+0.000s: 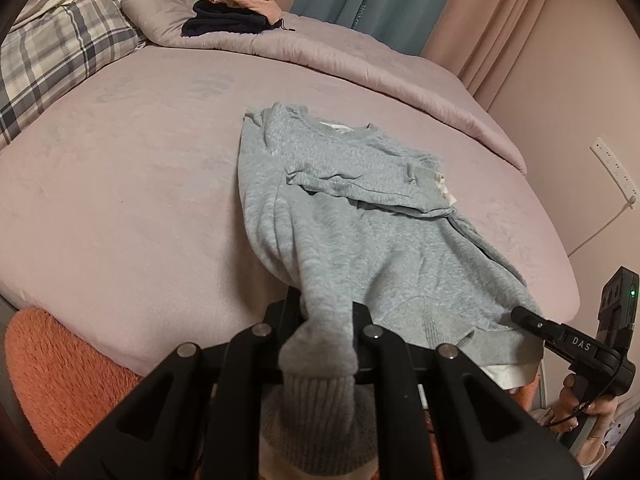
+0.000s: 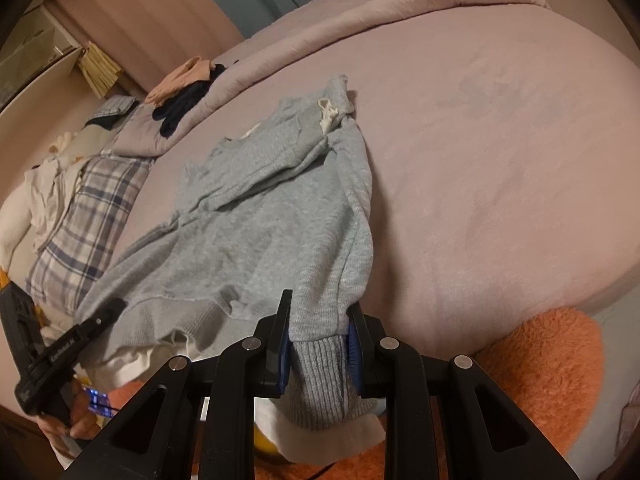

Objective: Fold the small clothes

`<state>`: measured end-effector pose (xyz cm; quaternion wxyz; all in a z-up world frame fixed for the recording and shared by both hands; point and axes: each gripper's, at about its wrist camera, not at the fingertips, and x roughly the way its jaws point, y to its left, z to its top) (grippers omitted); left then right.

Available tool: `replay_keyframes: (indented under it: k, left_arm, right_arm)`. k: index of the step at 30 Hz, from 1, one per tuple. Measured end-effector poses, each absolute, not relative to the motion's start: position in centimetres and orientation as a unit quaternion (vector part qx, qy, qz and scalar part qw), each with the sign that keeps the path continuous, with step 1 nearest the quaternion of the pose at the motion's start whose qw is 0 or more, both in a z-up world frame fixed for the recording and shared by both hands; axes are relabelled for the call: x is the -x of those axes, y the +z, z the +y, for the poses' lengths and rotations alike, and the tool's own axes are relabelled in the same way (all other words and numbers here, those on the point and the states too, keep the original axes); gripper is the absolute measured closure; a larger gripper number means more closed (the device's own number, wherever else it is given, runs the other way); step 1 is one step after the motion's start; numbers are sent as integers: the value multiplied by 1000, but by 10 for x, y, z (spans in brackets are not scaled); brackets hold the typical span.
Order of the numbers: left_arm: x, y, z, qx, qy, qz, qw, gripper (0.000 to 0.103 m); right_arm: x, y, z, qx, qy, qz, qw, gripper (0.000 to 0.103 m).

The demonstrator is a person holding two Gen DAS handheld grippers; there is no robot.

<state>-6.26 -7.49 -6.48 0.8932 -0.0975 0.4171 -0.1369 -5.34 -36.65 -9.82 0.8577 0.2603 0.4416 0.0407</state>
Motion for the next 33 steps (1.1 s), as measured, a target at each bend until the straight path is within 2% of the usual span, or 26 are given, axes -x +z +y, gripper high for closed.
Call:
replay_keyframes:
  k: [14,33]
  left_arm:
    - [74,-37,-63,113,-159,395,898,91]
    - [54,-38,-64,115,-160,405,893,90]
  right_arm:
    - [57,-79,-373,-252,48,418,871,78]
    - [46,-79,-372,-247,46,425,870,78]
